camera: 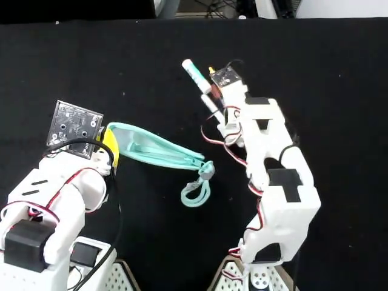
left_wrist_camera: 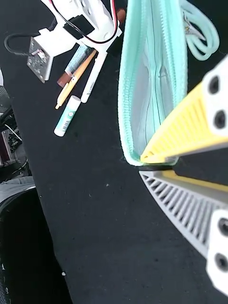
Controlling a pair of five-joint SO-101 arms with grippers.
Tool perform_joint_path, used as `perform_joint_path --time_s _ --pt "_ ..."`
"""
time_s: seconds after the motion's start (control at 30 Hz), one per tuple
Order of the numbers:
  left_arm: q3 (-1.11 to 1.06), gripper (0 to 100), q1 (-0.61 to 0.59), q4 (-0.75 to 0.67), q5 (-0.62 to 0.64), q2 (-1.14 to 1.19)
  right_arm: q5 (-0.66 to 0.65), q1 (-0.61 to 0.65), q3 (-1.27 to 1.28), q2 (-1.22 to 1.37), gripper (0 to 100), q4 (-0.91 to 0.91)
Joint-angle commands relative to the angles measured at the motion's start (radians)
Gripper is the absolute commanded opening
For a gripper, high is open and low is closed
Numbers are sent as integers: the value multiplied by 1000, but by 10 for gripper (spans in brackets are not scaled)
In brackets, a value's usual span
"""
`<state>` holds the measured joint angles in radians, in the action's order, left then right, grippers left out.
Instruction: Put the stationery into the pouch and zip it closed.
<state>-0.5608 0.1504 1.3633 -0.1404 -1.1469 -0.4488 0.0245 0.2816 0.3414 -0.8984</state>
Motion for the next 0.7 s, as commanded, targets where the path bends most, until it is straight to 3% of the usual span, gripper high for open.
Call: perform_joint_path --time_s 0.0,0.3,0.5,0.67 --pt "-48 29 5 5 12 18 -9 -64 -22 -74 12 -40" --pt "-47 29 5 3 12 18 -190 -175 213 -257 13 -74" --pt "-42 29 5 3 12 18 -276 -305 415 -394 16 81" --pt "-39 29 5 3 12 18 -287 -319 424 -404 181 32"
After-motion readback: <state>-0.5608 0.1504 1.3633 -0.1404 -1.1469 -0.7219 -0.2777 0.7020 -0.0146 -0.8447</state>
